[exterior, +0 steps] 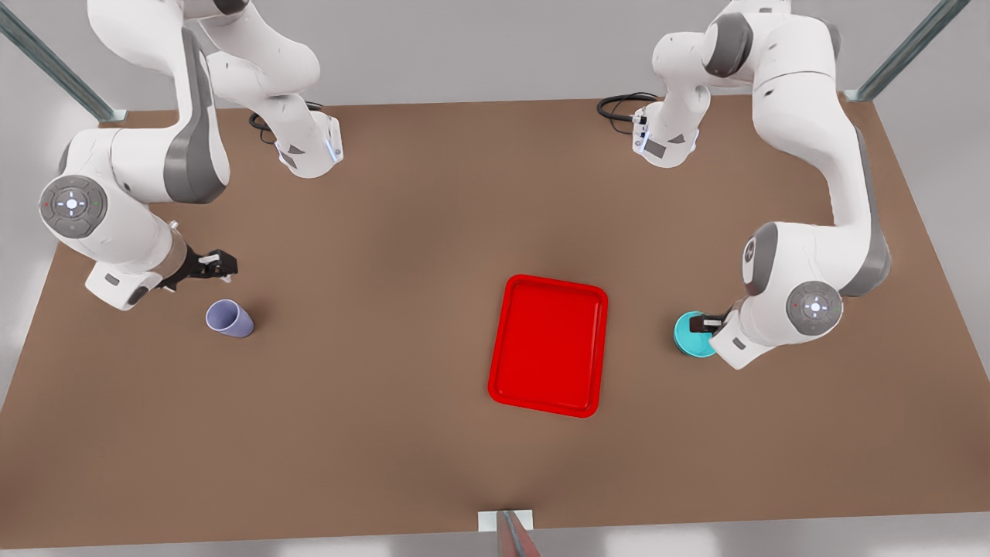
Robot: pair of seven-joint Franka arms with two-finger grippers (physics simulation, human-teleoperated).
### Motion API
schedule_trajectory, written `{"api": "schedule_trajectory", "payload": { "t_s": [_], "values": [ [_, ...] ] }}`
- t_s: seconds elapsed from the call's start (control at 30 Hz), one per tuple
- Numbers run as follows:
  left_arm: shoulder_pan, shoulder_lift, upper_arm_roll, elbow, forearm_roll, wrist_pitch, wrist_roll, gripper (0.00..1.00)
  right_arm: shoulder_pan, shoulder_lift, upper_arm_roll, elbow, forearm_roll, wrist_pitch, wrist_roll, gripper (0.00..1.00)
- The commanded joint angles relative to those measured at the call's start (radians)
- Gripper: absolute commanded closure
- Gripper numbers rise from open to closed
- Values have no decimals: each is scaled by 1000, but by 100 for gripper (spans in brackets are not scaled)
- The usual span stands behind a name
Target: Place the bowl on the tray with the left arm and the cup on the tray with the right arm
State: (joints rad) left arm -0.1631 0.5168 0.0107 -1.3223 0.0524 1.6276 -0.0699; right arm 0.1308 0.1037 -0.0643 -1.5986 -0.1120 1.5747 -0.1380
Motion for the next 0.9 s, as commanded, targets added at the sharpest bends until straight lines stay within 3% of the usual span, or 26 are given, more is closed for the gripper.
{"api": "schedule_trajectory", "payload": {
  "t_s": [0.0,0.1,0.2,0.7,0.87],
  "values": [
    [-3,8,0,2,-17,6,-1,0,-4,2,0,-1,0,2,0,0],
    [-42,12,2,-14,-36,17,-8,0,-4,4,0,-1,0,10,1,0],
    [-55,-70,2,-155,-65,21,-19,0,0,11,0,0,2,10,1,0],
    [-16,83,18,-359,-22,371,-7,0,0,11,1,2,2,24,1,0],
    [-16,109,43,-376,-19,391,-10,0,1,13,1,2,2,24,1,0]
  ]
}}
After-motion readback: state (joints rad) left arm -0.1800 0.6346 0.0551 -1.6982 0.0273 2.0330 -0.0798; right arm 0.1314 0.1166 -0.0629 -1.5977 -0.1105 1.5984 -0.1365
